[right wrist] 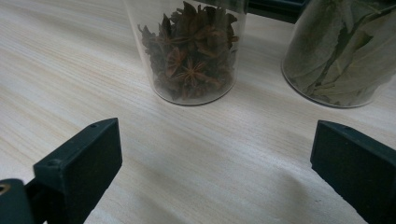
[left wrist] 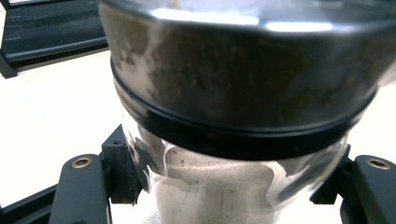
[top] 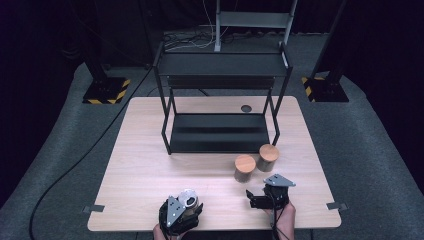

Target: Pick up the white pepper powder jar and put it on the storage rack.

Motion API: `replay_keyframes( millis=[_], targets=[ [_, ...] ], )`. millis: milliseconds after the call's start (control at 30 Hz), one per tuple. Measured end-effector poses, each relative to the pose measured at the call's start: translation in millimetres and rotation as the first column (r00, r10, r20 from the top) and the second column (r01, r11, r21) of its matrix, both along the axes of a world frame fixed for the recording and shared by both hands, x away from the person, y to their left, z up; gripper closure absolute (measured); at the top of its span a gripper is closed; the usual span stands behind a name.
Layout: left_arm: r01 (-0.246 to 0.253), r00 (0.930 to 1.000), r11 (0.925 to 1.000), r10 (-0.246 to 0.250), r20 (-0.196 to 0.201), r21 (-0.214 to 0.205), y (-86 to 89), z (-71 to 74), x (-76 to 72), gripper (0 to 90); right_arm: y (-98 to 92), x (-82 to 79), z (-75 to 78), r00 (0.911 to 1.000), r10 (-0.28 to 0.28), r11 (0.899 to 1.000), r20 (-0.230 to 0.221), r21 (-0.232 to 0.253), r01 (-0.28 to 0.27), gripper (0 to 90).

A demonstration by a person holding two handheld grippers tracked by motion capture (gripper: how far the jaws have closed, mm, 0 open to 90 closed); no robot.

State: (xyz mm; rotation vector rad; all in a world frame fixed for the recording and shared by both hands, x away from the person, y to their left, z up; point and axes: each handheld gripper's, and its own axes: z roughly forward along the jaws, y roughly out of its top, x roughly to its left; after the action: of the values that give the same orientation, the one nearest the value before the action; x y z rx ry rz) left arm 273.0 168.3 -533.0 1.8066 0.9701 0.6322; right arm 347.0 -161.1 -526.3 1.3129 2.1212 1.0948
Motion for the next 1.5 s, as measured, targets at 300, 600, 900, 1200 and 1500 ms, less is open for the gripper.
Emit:
replay_keyframes(
  millis=[300, 600, 900, 1200, 1500],
  targets=[
    [0.007, 1.0, 1.0, -0.007, 0.0, -0.004, 2.8, 0.6, 0.4, 30.3, -0.7, 0.1, 0.1, 1.0, 0.009, 1.0, -0.003, 0.009, -0.009, 1.7],
    [0.001, 0.9998, 1.0, -0.001, 0.018, -0.008, 8.5, 7.1, 1.4, 30.4, -1.2, 0.1, 0.1, 1.0, 0.009, 1.0, -0.003, 0.014, -0.009, 1.7],
    [0.006, 0.9993, 0.9999, -0.006, 0.036, -0.012, 12.5, 14.7, 3.3, 30.4, -1.0, 0.2, 0.1, 1.0, 0.008, 1.0, -0.002, 0.011, -0.008, 1.6],
    [0.014, 0.9986, 0.9998, -0.014, 0.051, -0.01, 14.2, 21.0, 8.9, 30.4, -1.0, 0.3, 0.1, 1.0, 0.005, 1.0, -0.005, 0.011, -0.005, 1.7],
    [0.018, 0.9982, 0.9998, -0.018, 0.057, -0.012, 15.2, 25.8, 15.9, 30.4, -1.1, 0.2, 0.1, 1.0, 0.003, 1.0, -0.003, 0.013, -0.003, 1.6]
  ],
)
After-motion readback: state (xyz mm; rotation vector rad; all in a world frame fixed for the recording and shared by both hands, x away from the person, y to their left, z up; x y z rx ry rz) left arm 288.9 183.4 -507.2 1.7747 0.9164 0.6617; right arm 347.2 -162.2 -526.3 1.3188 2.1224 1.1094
